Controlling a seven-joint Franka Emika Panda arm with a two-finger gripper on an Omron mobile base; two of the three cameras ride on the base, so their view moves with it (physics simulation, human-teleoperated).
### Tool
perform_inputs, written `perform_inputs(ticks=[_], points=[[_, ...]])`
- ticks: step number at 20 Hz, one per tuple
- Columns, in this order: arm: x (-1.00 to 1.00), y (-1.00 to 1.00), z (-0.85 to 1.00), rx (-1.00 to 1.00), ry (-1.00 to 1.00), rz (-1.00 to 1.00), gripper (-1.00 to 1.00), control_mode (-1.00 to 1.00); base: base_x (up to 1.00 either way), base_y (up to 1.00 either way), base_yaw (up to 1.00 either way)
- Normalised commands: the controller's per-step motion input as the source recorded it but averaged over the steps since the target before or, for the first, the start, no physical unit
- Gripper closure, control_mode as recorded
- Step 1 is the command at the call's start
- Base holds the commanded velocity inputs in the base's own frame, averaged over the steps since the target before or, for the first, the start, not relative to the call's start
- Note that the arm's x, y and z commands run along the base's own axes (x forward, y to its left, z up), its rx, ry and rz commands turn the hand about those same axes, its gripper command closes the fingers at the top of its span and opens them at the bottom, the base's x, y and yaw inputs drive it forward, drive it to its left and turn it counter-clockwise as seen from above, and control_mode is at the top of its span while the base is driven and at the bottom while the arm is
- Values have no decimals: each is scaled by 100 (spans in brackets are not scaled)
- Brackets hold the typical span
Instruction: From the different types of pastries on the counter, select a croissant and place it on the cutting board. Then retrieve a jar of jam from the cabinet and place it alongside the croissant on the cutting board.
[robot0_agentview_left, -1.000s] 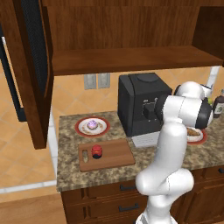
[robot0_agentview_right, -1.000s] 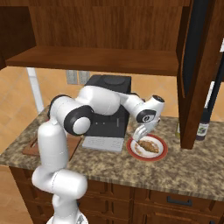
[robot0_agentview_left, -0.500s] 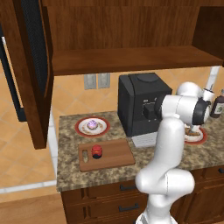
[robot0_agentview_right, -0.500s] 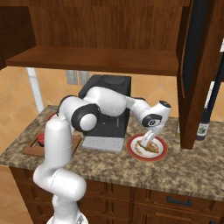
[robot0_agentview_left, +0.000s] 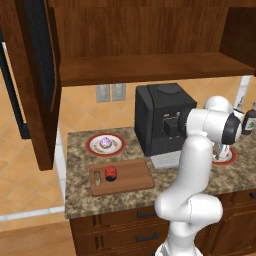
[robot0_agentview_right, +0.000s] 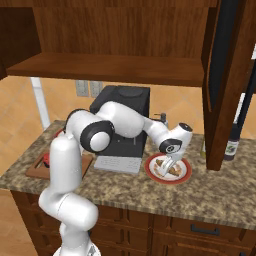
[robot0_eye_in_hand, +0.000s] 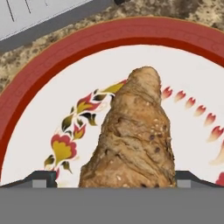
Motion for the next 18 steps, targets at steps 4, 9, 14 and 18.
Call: perform_inputs(ticks=[4,9,14,18], points=[[-5,10,-39,3,0,0,-100,-100,0,0,0],[-21,44,-45,1,3,0,100,-100,0,0,0],[-5,11,51,-1,4,-9,100,-100,0,0,0],[-8,10,100,0,0,-13,100,-100,0,0,0]])
